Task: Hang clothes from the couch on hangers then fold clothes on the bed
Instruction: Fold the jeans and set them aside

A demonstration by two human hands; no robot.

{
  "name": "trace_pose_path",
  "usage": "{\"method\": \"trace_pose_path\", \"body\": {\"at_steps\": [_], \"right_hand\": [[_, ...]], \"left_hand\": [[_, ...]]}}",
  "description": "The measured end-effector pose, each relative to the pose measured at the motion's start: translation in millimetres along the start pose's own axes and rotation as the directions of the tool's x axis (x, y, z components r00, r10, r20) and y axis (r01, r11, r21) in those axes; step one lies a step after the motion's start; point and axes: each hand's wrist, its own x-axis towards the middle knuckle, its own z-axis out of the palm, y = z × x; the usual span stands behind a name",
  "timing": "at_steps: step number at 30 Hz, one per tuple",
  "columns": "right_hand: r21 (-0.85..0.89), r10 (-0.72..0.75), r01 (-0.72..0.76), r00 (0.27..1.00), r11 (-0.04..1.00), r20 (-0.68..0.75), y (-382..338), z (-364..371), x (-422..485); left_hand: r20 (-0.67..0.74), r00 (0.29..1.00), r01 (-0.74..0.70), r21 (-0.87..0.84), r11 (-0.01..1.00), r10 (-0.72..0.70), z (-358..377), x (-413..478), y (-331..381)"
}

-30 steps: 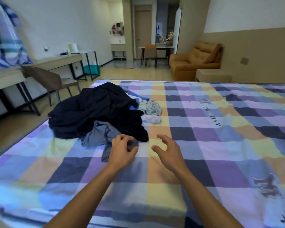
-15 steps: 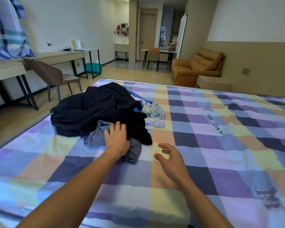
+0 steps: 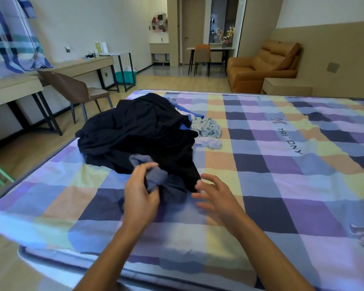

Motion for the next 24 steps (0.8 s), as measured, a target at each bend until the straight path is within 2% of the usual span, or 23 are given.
{"method": "trace_pose_path", "body": {"at_steps": [2, 5, 9, 11, 12, 13, 15, 17, 18, 19, 20, 21, 22, 23, 24], "right_hand": [[0.094, 0.064, -0.074, 0.992, 0.993, 0.111, -1.5, 5.7, -5.0], [0.148, 0.075, -0.108, 0.975, 0.983, 0.211, -0.5, 6.5, -13.6], [0.078, 0.037, -0.046, 0.993, 0.996, 0.115, 1.1, -7.7, -22.6], [0.1, -0.013, 0.004, 0.996, 0.995, 0.085, -1.0, -20.2, -26.7], [0.129, -0.043, 0.032, 0.996, 0.991, 0.081, -3.7, -26.8, -30.1], [0.166, -0.075, 0.063, 0.995, 0.984, 0.07, -6.3, -33.5, -32.9], [0.267, -0.127, 0.109, 0.991, 0.958, 0.052, -9.1, -45.0, -35.3], [0.385, -0.167, 0.133, 0.984, 0.913, 0.057, -9.3, -57.1, -37.6], [0.454, -0.184, 0.134, 0.981, 0.881, 0.067, -6.9, -59.5, -36.6], [0.51, -0.201, 0.133, 0.976, 0.85, 0.081, -4.5, -65.2, -36.9], [0.546, -0.202, 0.112, 0.973, 0.83, 0.108, -2.6, -67.2, -37.8], [0.537, -0.193, 0.101, 0.974, 0.838, 0.118, 0.2, -67.7, -38.0], [0.452, -0.173, 0.119, 0.982, 0.884, 0.08, 3.1, -69.1, -38.6], [0.297, -0.166, 0.16, 0.986, 0.942, -0.007, 3.7, -70.1, -39.9], [0.106, -0.182, 0.194, 0.977, 0.975, -0.114, 2.0, -71.3, -42.8]], "left_hand": [[0.051, 0.994, -0.097, -0.094, 0.991, 0.102, 2.6, -25.7, 30.2], [0.171, 0.98, -0.067, -0.208, 0.976, 0.104, 16.0, -58.0, 54.1], [0.288, 0.955, 0.026, -0.336, 0.941, 0.076, 23.0, -73.5, 57.8], [0.396, 0.914, 0.128, -0.488, 0.864, 0.088, 22.6, -75.2, 64.5], [0.405, 0.911, 0.182, -0.569, 0.802, 0.08, 21.6, -75.6, 67.3], [0.376, 0.926, 0.213, -0.613, 0.761, 0.044, 21.9, -74.7, 68.2], [0.206, 0.969, 0.228, -0.546, 0.806, -0.134, 26.5, -68.8, 62.5], [0.092, 0.928, 0.368, -0.376, 0.851, -0.361, 38.3, -62.5, 55.7], [0.193, 0.863, 0.504, -0.372, 0.779, -0.467, 41.6, -57.0, 54.6], [0.387, 0.756, 0.655, -0.431, 0.621, -0.529, 49.2, -52.5, 56.5], [0.605, 0.615, 0.788, -0.466, 0.401, -0.505, 54.5, -49.6, 62.0], [0.736, 0.505, 0.861, -0.462, 0.212, -0.451, 57.8, -48.9, 67.9], [0.8, 0.45, 0.886, -0.456, 0.083, -0.397, 60.5, -50.0, 73.1], [0.812, 0.444, 0.886, -0.461, 0.05, -0.378, 63.7, -51.3, 75.0], [0.787, 0.472, 0.873, -0.48, 0.085, -0.397, 66.7, -51.0, 77.6]]}}
